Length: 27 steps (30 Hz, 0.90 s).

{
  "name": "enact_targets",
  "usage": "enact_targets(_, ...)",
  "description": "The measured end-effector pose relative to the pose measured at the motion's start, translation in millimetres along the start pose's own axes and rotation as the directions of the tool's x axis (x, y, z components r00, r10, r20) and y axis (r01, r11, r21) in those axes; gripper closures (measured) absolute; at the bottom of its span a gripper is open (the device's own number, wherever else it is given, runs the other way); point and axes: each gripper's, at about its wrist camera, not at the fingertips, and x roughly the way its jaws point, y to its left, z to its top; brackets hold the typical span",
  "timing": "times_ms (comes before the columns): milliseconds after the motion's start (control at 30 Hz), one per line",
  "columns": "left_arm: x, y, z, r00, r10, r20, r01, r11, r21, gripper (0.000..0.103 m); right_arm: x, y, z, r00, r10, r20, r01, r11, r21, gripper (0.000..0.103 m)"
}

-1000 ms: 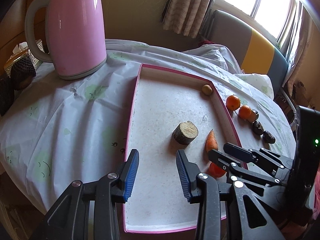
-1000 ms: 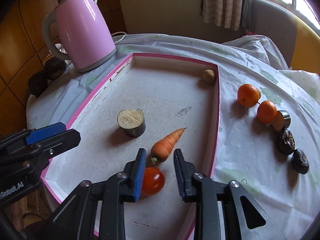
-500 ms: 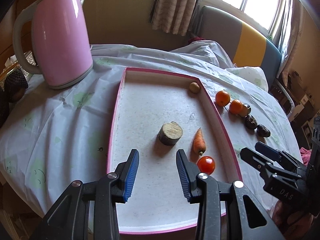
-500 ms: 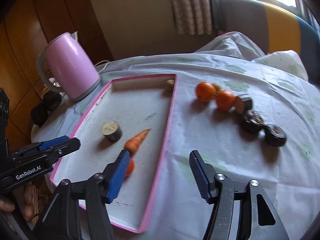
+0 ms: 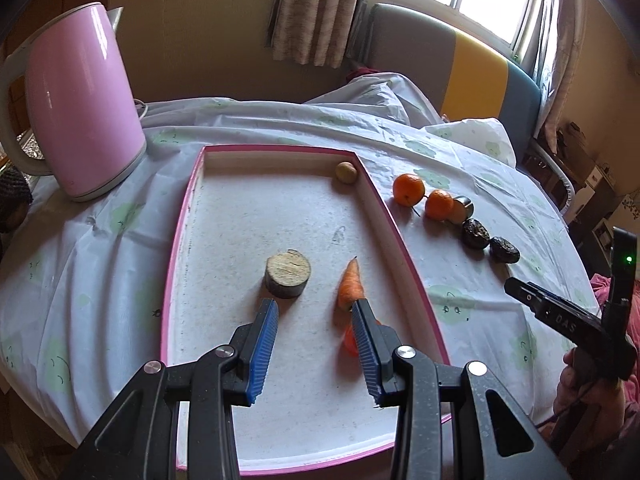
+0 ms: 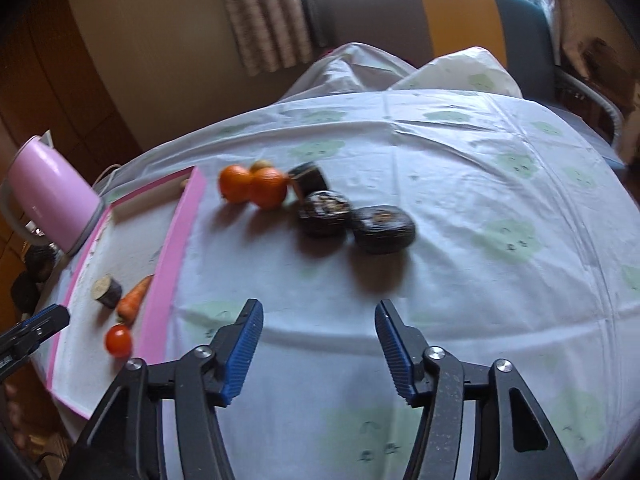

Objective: Organize fruits
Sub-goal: 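Grasp the dark round taro root with the right tool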

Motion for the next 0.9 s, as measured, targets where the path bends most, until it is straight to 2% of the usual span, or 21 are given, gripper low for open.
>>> enact_targets(167,4.0,-8.3,3.0,1.000,-0.011,-0.007,0.011,1.000,0.016,0.064,14.2,-16.7,13.6,0.999,-0.023,-0.035,0.023,1.000,0.000,0.052)
enact_targets(433,10.0,-15.5,6.6,1.000,-0.021,-0.023,0.021,0.999,0.026,0.064,34.9,-25.0,33.0,0.998,-0.045,-0.044,0.044,0.999,-0.024,0.051)
enact_targets(567,13.9,-18.1,7.7,0.999,-0.023,-0.035,0.024,0.999,0.025,0.064,43.5,-26.2,39.9,0.998,-0.044,-0.047,0.042,0.998,-0.040,0.043)
enact_targets(767,18.0,-23.7,9.3,0.999,-0.025,-0.045,0.027,0.999,0.036,0.064,54.0,-20.8,48.2,0.996,-0.070,-0.047,0.065,0.993,-0.102,0.043)
enact_targets(867,19.1,-26.8,10.6,0.999,-0.029,-0.046,0.031,0.999,0.043,0.064,53.4,-19.2,48.5,0.995,-0.093,-0.032,0.088,0.988,-0.126,0.056)
enact_targets(900,19.5,-27.9,11.4,0.998,-0.032,-0.047,0.034,0.998,0.045,0.064,52.5,-19.8,47.4,0.995,-0.100,-0.026,0.096,0.987,-0.126,0.056)
